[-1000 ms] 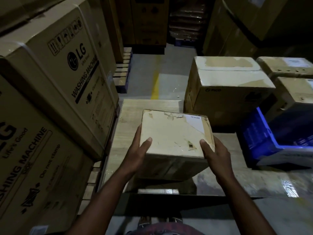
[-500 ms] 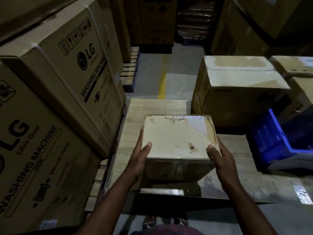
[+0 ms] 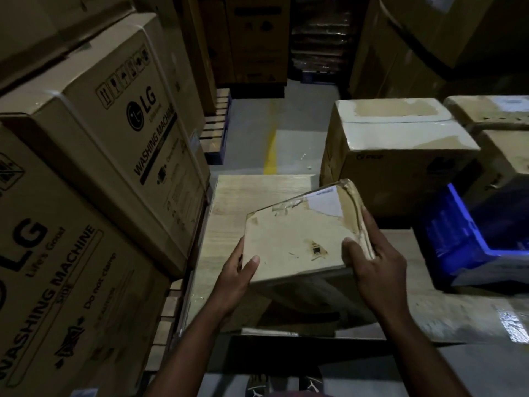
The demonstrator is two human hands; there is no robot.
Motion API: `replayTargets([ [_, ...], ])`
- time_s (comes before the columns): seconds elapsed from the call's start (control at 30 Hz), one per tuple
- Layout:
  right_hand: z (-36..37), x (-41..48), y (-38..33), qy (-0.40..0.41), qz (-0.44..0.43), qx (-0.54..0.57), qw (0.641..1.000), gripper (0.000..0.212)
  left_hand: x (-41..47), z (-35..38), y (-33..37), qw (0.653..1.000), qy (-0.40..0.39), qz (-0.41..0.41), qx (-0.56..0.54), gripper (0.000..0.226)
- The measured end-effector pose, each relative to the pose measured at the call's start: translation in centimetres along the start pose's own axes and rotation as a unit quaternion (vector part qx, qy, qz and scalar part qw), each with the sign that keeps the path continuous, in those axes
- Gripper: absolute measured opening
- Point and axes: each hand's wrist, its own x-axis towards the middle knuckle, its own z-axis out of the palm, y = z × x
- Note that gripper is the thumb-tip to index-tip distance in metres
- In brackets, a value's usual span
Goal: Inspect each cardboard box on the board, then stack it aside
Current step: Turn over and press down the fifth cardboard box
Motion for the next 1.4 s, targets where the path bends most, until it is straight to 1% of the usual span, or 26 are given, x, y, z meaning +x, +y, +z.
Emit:
replayTargets([
  [0.03,0.3,-0.2,-0.3,-0.008,-0.001,-0.002,1.0,0.072,0.1,-0.2,0.3,0.999,0.002,0.005,0.041,0.059],
  [0.1,0.8,-0.4,-0.6,-0.038,-0.006,0.014,0.999,0.071,0.4,-0.3,1.1,0.988,0.017,0.03,0.149,0.068],
  [0.17,1.5,-0.6,-0.7,-0.085,-0.005,0.041,0.996,0.058,0.8,0.0,2.4,0.969,0.01,0.093,0.23,0.073],
  [0.2,1.8,-0.7,-0.6,-0.111,0.006,0.045,0.993,0.049,0.8,0.5,3.4,0.961,-0.008,0.123,0.246,0.068],
  [0.27,2.4,-1.0,-0.1,-0.152,0.033,0.031,0.987,0.036,0.4,1.8,5.6,0.959,-0.045,0.153,0.233,0.06],
  [0.3,2.6,-1.2,0.4,-0.161,0.036,0.012,0.986,0.033,0.1,2.5,6.6,0.963,-0.053,0.151,0.218,0.065],
  [0.33,2.8,-1.2,0.8,-0.164,0.034,-0.007,0.986,0.034,0.0,3.0,7.4,0.968,-0.052,0.141,0.201,0.075],
  [0.4,2.8,-0.9,2.2,-0.158,0.037,-0.04,0.986,0.045,0.1,3.6,8.4,0.974,-0.036,0.117,0.189,0.093],
  [0.43,2.5,-0.7,2.8,-0.153,0.053,-0.055,0.985,0.053,0.2,3.7,8.7,0.973,-0.03,0.11,0.201,0.095],
  [0.53,1.5,-0.1,6.0,-0.137,0.135,-0.109,0.975,0.073,0.7,3.4,8.7,0.964,-0.028,0.102,0.244,0.081],
  [0.57,1.2,-0.2,7.2,-0.126,0.156,-0.123,0.972,0.084,0.8,3.1,8.6,0.965,-0.033,0.099,0.241,0.077],
  [0.63,0.7,-0.3,9.6,-0.105,0.189,-0.123,0.969,0.103,1.1,2.3,8.0,0.97,-0.048,0.089,0.222,0.077],
  [0.67,0.5,-0.3,10.3,-0.094,0.203,-0.114,0.968,0.104,1.1,1.9,7.9,0.973,-0.048,0.082,0.209,0.081],
  [0.7,0.5,-0.4,10.4,-0.082,0.218,-0.1,0.967,0.1,1.1,1.4,7.8,0.978,-0.044,0.073,0.188,0.085],
  [0.73,0.6,-0.4,9.9,-0.069,0.235,-0.084,0.966,0.091,1.1,1.1,7.7,0.983,-0.043,0.069,0.162,0.086],
  [0.77,0.6,-0.5,9.2,-0.059,0.245,-0.072,0.965,0.081,1.0,0.8,7.6,0.986,-0.046,0.072,0.142,0.079],
  [0.83,0.8,-0.4,8.7,-0.044,0.247,-0.067,0.966,0.068,0.8,0.1,7.8,0.989,-0.043,0.084,0.115,0.054],
  [0.9,0.8,-0.4,8.3,-0.032,0.231,-0.082,0.969,0.062,1.1,-0.9,7.7,0.989,-0.039,0.102,0.103,0.054],
  [1.0,0.4,-0.2,7.8,-0.035,0.172,-0.116,0.978,0.051,1.5,-2.3,7.0,0.989,-0.015,0.077,0.126,0.05],
  [1.1,0.1,0.5,7.7,-0.037,0.129,-0.174,0.976,0.054,1.8,-2.6,5.4,0.987,0.003,0.062,0.146,0.042],
  [1.2,-0.1,1.7,7.3,-0.033,0.117,-0.24,0.963,0.058,2.6,-1.9,3.2,0.988,0.043,0.055,0.136,0.051],
  [1.23,-0.2,2.1,7.1,-0.034,0.119,-0.255,0.959,0.059,3.0,-1.6,2.4,0.988,0.056,0.048,0.134,0.05],
  [1.33,-0.5,2.5,7.2,-0.061,0.13,-0.275,0.951,0.064,3.6,-1.0,0.0,0.987,0.072,0.013,0.142,0.041],
  [1.4,-0.3,2.4,7.6,-0.074,0.126,-0.263,0.954,0.063,3.7,-0.9,-1.5,0.987,0.079,0.008,0.137,0.04],
])
